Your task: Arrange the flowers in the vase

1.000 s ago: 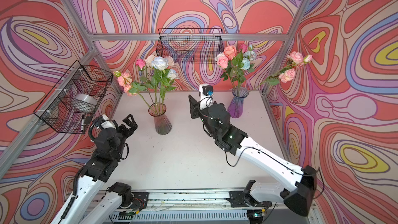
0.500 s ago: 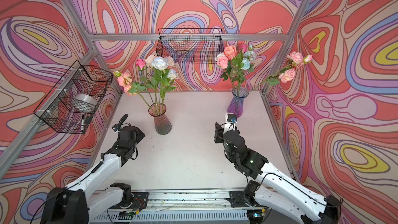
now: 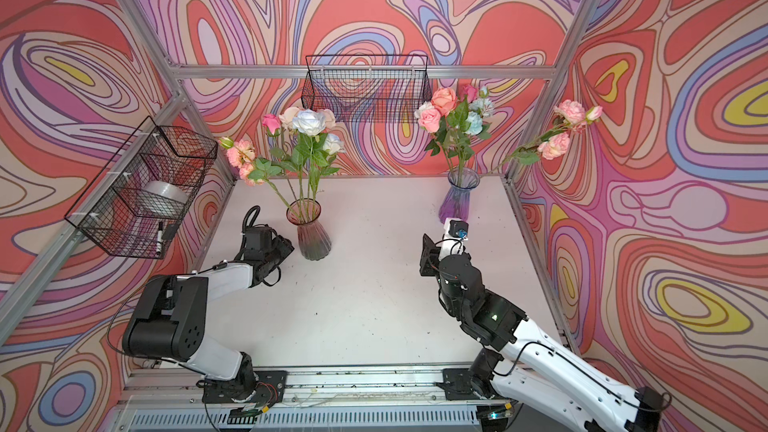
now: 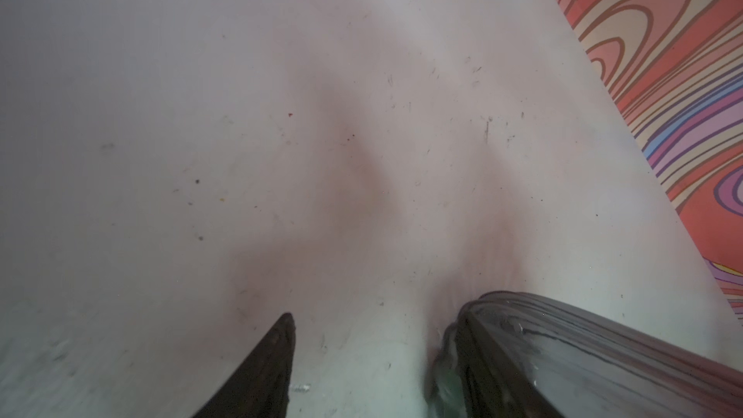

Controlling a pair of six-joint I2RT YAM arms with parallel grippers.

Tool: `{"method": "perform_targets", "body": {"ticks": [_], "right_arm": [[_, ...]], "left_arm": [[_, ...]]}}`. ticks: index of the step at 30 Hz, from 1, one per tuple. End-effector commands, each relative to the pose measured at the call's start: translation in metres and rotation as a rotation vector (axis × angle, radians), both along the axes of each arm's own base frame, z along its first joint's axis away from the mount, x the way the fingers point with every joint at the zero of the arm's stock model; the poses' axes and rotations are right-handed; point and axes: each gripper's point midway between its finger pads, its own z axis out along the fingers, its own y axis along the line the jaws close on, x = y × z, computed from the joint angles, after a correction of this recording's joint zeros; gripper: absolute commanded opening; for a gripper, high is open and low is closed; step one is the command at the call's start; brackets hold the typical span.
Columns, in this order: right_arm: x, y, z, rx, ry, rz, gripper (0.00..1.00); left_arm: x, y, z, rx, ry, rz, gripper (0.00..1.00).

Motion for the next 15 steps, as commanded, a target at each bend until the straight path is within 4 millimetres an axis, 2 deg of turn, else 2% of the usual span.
{"method": "perform_targets", "body": {"ticks": [1, 5, 15], "right_arm": [[-0.004, -0.013, -0.005, -0.002, 0.011, -0.048, 0.51], [-0.007, -0.021, -0.003, -0.001, 0.002, -0.069, 0.51], [-0.012, -0.031, -0.003, -0.019, 0.007, -0.097, 0.51]], "left_arm": [[0.011, -0.007, -0.004, -0.008, -0.001, -0.055, 0.62], [0.016, -0.015, -0.011, -0.010, 0.008, -0.083, 0.61], [0.029, -0.051, -0.014, 0.028, 0.007, -0.182, 0.59]]}}
